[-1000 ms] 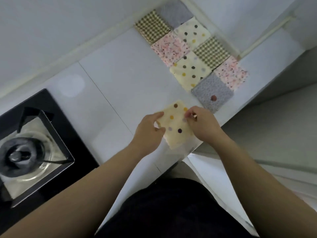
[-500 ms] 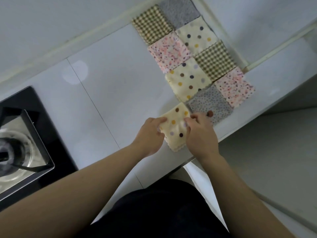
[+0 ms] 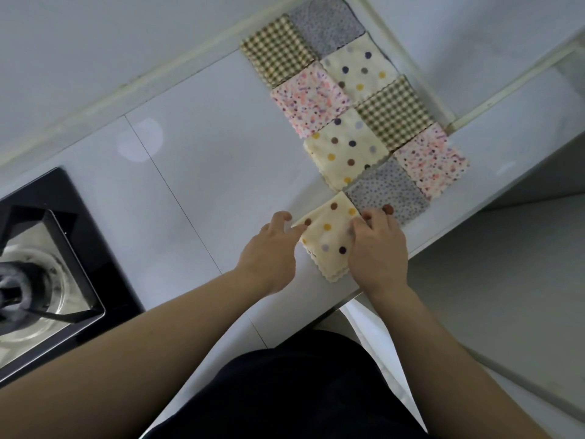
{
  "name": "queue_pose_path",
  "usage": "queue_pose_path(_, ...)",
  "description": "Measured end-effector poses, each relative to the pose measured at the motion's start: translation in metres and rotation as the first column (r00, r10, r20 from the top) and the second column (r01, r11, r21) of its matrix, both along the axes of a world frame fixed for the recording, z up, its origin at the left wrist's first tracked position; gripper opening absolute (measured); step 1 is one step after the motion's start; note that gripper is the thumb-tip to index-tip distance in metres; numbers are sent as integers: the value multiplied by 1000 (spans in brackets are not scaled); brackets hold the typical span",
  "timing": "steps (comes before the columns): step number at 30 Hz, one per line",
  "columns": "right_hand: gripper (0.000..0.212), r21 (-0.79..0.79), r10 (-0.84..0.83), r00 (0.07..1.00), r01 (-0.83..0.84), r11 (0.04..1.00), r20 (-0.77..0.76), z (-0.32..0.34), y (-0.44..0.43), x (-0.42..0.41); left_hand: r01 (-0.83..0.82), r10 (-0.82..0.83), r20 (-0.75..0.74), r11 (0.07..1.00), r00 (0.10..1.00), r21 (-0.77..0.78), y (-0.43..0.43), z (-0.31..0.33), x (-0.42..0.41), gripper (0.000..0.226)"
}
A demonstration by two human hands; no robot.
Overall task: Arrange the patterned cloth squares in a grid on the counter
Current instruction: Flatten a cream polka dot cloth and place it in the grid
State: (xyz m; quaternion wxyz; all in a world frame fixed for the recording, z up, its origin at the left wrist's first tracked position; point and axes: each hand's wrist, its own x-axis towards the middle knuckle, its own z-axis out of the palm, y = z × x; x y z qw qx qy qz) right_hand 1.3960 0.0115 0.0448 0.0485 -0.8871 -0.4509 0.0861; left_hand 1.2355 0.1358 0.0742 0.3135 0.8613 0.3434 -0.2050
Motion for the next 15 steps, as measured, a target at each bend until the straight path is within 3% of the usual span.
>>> queue_pose_path(4,20,42,42,998,-40,998,-55,8,0,-13,163,-177,126,980,976,111,2,15,15,67)
queue_pose_path(7,48,-48,92,990,-97,994,-103,9,1,-22,251,-258,166,966,952,61,7,19,36,68)
queue_pose_path(11,43,-129,75,994,-84,988,-74,2,-4,-27,281,-279,58,959,959,-28,11,12,63,80)
queue_pose_path(15,54,-183,86,994,-99,978,-73,-1,-7,-32,312,-313,-22,949,949,-38,12,9,77,74)
